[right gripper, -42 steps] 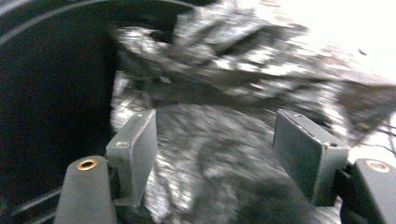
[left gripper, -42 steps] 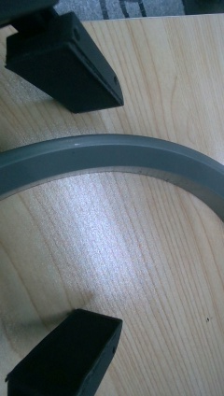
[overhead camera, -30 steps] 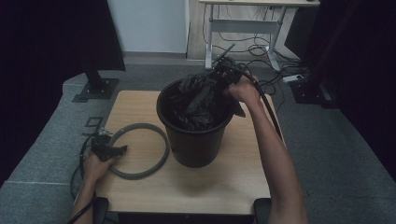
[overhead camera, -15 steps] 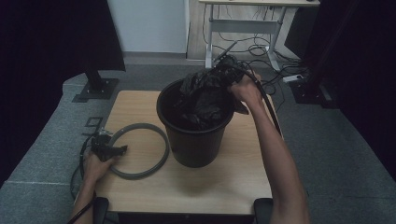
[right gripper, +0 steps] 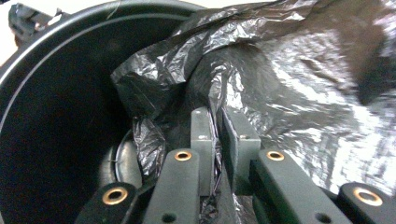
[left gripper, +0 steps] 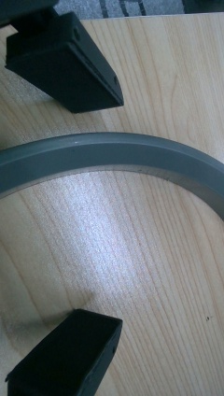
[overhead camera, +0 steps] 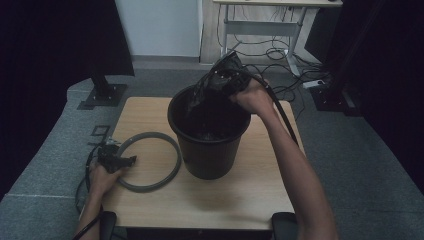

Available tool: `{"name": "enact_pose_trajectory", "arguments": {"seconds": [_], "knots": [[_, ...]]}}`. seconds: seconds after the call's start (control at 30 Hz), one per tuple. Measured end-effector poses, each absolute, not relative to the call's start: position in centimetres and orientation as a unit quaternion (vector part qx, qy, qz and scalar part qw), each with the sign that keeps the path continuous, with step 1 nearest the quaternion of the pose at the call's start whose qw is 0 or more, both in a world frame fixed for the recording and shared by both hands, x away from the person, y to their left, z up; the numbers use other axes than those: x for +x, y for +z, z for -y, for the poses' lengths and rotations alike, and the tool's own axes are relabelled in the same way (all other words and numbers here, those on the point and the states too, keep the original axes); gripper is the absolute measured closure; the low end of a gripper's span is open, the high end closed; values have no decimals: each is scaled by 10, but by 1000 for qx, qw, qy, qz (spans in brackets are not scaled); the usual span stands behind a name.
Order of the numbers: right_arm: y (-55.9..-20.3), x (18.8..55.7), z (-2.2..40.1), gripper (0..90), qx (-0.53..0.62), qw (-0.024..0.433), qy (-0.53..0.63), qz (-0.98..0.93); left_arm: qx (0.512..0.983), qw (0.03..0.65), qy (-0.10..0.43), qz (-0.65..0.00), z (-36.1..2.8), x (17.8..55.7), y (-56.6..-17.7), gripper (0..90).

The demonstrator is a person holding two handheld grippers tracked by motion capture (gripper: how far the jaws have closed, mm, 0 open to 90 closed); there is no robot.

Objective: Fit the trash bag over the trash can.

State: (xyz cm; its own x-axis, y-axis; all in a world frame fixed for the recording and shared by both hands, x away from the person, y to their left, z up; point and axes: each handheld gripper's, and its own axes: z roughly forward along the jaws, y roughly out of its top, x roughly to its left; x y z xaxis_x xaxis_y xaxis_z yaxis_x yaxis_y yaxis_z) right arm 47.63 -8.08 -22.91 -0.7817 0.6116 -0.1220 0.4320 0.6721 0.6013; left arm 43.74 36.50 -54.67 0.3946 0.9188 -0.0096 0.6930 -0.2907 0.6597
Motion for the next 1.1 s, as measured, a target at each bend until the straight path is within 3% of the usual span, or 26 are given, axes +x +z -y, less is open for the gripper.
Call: {"name": "enact_pose_trajectory", "arguments": {"seconds": [0.2, 0.43, 0.57, 0.67, 0.9, 1.1], "knots": [[-263, 486, 72, 783, 293, 130, 269, -908, 781, 297, 190, -516, -365, 437, -547, 0], [-269, 494, 80, 443, 302, 131, 281, -902, 781, 297, 190, -515, -365, 437, -547, 0], [-256, 493, 86, 385, 300, 133, 302, -895, 781, 297, 190, -515, -365, 437, -547, 0], [-247, 498, 90, 362, 306, 142, 317, -886, 781, 297, 190, -515, -365, 437, -547, 0], [-256, 524, 93, 347, 323, 214, 279, -879, 781, 297, 190, -515, -365, 437, -547, 0], [-281, 546, 92, 456, 332, 209, 239, -888, 781, 298, 189, -515, -365, 437, -547, 0]]}}
